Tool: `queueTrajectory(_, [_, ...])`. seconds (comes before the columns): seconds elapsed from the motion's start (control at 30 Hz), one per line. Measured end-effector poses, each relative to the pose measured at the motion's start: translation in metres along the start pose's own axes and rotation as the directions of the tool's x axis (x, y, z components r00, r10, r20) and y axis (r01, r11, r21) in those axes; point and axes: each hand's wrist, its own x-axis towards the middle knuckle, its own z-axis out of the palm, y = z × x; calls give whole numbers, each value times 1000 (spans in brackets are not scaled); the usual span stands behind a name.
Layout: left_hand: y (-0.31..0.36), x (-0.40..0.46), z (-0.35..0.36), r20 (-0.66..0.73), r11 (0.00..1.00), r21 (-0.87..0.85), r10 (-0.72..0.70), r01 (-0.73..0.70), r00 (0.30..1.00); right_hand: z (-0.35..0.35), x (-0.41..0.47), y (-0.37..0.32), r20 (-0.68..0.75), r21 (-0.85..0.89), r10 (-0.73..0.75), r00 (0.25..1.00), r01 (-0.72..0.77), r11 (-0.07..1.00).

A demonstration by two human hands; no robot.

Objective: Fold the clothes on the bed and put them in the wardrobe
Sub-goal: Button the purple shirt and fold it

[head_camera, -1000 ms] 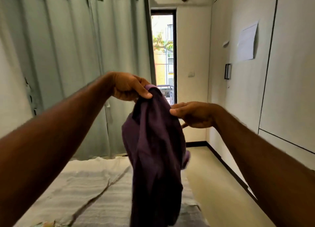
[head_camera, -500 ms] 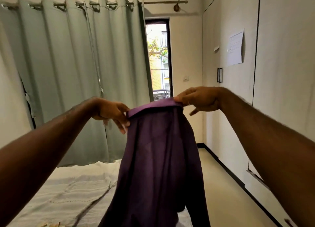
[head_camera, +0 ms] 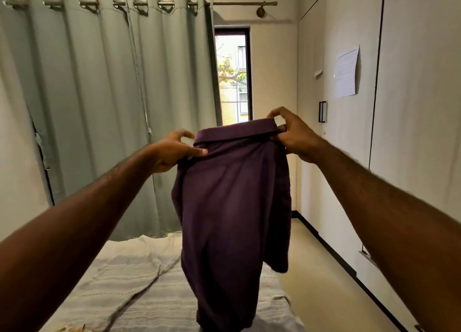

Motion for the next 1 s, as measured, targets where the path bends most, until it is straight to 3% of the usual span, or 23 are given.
queueTrajectory(0.07, [-3, 1, -5, 30, 992, 61, -111, 109, 993, 4, 4, 3, -50, 86, 8, 999, -4, 996])
queueTrajectory(0.1, [-5, 2, -5, 33, 985, 72, -157, 154, 987, 8, 7, 5, -91, 46, 10, 996, -5, 999])
queueTrajectory(0.2, [-14, 5, -6, 47, 977, 87, -200, 195, 979, 14, 13, 10, -239, -420, -118, 964, 7, 908])
queueTrajectory(0.27, [-19, 6, -5, 8, 992, -25, -127, 127, 992, 16, 11, 14, -312, -543, -208, 927, 6, 840])
queueTrajectory(0.33, [-17, 8, -3, -74, 959, -283, 4, -25, 997, 15, 9, 19, -354, -573, -285, 891, 34, 819])
queueTrajectory(0.4, [-7, 9, -2, -245, 874, -421, 147, -242, 958, 11, 10, 15, -319, -466, -346, 883, 172, 868])
queueTrajectory(0.43, [-2, 9, -4, -351, 873, -330, 240, -359, 905, 10, 10, 10, -270, -367, -360, 893, 251, 896])
queueTrajectory(0.5, [11, 14, -18, -442, 851, 114, 506, -513, 741, -1, 13, -2, -138, -279, -345, 928, 298, 913])
queueTrajectory(0.57, [18, 17, -36, -387, 731, 485, 672, -480, 632, -15, 15, -9, -31, -328, -253, 967, 230, 916])
queueTrajectory(0.6, [21, 17, -42, -367, 697, 570, 689, -435, 625, -22, 16, -10, -10, -323, -182, 983, 169, 931])
queueTrajectory(0.7, [21, 20, -38, -426, 737, 573, 642, -359, 638, -18, 23, -14, -133, -177, -74, 988, 50, 983])
queueTrajectory(0.8, [24, 27, -15, -603, 867, 322, 497, -380, 624, 9, 33, -27, -471, -27, -100, 876, 99, 995])
queueTrajectory(0.87, [28, 28, -13, -641, 877, 247, 466, -411, 610, 14, 35, -35, -582, 31, -111, 806, 158, 987])
queueTrajectory(0.93, [29, 21, -27, -553, 822, 394, 569, -411, 609, 3, 33, -31, -542, -92, -207, 815, 188, 978])
queueTrajectory(1.0, [26, 13, -49, -338, 647, 663, 707, -377, 620, -11, 29, -23, -441, -314, -311, 842, 181, 932])
